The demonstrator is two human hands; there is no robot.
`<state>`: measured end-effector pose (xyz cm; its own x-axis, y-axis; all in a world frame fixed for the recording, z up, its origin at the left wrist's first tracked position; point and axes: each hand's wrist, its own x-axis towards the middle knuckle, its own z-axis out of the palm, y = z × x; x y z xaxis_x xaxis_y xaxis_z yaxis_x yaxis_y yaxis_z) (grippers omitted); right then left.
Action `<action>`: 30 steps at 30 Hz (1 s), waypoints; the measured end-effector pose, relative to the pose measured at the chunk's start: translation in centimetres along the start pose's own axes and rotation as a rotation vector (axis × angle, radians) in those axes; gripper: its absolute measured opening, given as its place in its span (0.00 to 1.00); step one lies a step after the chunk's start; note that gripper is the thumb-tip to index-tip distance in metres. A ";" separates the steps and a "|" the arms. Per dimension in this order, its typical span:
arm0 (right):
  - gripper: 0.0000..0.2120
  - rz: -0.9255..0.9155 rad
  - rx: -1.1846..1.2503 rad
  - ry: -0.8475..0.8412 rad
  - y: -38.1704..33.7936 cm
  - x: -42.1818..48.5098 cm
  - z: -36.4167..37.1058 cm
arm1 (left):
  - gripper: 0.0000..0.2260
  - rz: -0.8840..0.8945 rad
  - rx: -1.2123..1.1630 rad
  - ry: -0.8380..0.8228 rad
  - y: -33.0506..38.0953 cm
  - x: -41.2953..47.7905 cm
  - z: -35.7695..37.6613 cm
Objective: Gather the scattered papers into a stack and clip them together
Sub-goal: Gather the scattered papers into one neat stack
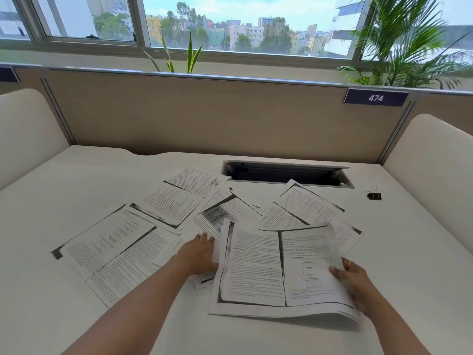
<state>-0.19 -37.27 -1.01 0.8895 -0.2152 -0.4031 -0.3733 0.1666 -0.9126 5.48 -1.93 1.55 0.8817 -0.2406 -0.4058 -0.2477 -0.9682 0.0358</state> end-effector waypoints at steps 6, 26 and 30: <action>0.14 -0.012 -0.025 0.025 0.3 0.3 -0.1 | 0.40 -0.029 -0.051 0.026 0.5 0.2 0.2; 0.11 0.002 0.083 -0.019 0.2 0.1 -0.2 | 0.30 0.018 -0.107 0.098 -0.7 0.8 0.6; 0.15 0.028 0.112 -0.005 -0.4 0.3 -0.3 | 0.36 0.012 -0.106 0.108 -0.8 0.7 0.6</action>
<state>0.15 -37.69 -0.82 0.8805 -0.2039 -0.4279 -0.3666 0.2792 -0.8875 5.98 -1.31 0.67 0.9185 -0.2529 -0.3041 -0.2198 -0.9656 0.1391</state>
